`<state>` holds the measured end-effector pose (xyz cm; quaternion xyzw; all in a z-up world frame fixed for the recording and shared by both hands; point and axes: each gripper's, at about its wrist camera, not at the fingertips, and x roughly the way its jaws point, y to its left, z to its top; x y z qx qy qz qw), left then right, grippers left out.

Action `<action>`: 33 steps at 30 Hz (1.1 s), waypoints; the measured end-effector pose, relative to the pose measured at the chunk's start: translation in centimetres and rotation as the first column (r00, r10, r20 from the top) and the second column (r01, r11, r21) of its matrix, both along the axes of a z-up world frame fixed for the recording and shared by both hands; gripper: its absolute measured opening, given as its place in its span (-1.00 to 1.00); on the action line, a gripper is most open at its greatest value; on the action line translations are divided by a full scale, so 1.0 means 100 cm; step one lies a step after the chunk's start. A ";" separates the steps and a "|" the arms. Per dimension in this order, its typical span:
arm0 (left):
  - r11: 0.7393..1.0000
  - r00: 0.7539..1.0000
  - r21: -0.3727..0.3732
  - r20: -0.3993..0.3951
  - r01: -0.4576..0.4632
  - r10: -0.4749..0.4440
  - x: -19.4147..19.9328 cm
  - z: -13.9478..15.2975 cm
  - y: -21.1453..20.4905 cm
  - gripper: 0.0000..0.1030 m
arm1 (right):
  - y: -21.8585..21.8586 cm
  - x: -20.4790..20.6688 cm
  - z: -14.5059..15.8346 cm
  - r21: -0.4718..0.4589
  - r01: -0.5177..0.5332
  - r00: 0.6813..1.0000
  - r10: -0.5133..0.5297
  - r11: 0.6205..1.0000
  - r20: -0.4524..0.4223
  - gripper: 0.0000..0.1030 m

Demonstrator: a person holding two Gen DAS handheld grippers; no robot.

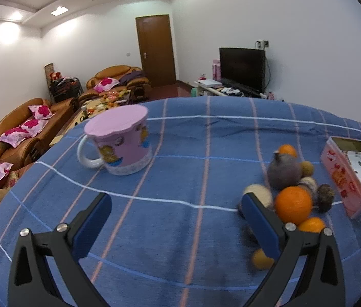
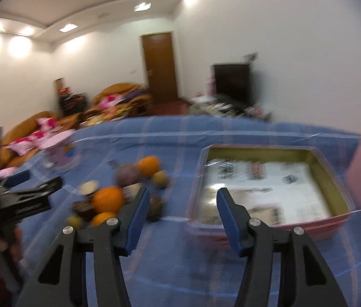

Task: Organize fruits
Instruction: 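Grasp a large orange with the right gripper while the left gripper grasps a small green fruit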

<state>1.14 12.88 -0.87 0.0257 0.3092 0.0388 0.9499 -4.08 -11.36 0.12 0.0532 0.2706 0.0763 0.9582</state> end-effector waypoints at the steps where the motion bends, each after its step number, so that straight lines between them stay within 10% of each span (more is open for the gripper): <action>1: 1.000 1.000 -0.006 -0.005 0.003 -0.003 0.001 -0.001 0.003 1.00 | 0.007 0.003 -0.003 0.020 -0.039 0.999 0.040 0.999 -0.029 0.10; 19: 0.965 0.962 0.023 -0.091 0.260 -0.257 -0.008 -0.009 -0.009 1.00 | 0.084 0.047 -0.044 0.034 -0.246 0.918 0.244 0.969 -0.312 0.09; 21: 0.953 0.947 0.006 -0.107 0.304 -0.302 -0.009 -0.011 -0.014 1.00 | 0.087 0.048 -0.046 0.029 -0.252 0.916 0.248 0.967 -0.314 -0.20; 33: 0.902 0.879 -0.095 -0.200 0.422 -0.433 -0.005 -0.024 -0.044 0.57 | 0.043 0.021 -0.006 0.015 -0.132 0.984 0.133 0.991 -0.117 -0.23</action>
